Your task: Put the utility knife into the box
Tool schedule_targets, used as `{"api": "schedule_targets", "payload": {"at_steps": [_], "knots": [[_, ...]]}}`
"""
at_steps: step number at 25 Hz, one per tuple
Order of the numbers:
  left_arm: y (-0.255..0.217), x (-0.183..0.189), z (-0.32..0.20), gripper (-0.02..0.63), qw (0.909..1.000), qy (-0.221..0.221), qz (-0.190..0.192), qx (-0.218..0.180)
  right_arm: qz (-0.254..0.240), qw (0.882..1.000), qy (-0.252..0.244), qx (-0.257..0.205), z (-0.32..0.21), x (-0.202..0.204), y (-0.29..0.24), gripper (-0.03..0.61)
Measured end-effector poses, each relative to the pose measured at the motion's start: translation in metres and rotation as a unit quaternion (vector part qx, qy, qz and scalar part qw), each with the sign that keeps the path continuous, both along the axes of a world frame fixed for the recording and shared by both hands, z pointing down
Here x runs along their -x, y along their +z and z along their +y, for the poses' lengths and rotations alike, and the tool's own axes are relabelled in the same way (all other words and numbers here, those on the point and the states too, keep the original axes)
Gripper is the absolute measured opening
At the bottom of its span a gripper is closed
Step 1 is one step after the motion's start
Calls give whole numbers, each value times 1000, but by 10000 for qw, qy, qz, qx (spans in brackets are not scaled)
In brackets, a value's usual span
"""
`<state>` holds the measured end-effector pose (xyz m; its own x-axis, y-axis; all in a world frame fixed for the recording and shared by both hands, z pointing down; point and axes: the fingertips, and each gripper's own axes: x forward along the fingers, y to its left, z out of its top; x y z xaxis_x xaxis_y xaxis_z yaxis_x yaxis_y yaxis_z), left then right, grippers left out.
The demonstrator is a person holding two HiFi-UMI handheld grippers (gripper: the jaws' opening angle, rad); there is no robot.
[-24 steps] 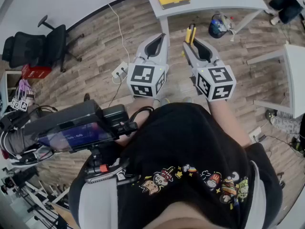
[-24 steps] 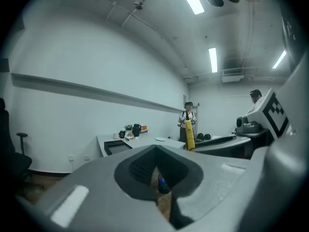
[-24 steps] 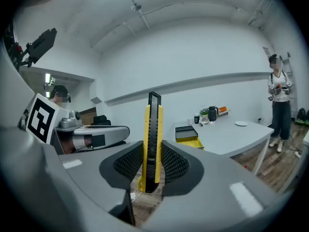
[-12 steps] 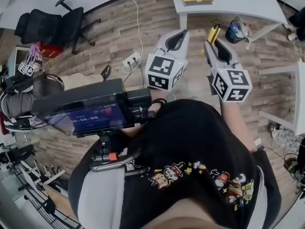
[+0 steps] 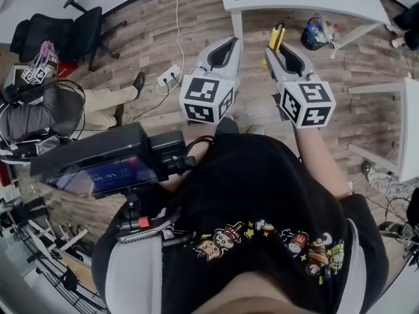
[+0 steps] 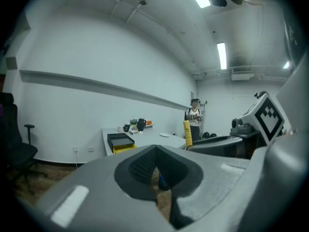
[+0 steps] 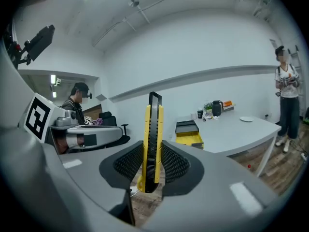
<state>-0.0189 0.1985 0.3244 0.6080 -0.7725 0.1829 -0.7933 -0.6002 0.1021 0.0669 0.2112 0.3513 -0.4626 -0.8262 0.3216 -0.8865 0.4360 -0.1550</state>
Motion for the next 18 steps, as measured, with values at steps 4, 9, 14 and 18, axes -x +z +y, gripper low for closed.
{"api": "schedule_targets", "payload": {"at_steps": [4, 9, 14, 18], "knots": [[10, -15, -18, 0, 9999, -23, -93, 108, -84, 9999, 7, 134, -24, -19, 12, 137], [27, -12, -113, 0, 9997, 85, 38, 203, 6, 9994, 108, 323, -111, -15, 35, 137], [33, 17, -234, 0, 9987, 373, 172, 310, 42, 9969, 367, 694, -220, 19, 57, 137], [50, 28, -313, 0, 9955, 728, 233, 560, 120, 9917, 633, 1114, -292, 37, 82, 137]]}}
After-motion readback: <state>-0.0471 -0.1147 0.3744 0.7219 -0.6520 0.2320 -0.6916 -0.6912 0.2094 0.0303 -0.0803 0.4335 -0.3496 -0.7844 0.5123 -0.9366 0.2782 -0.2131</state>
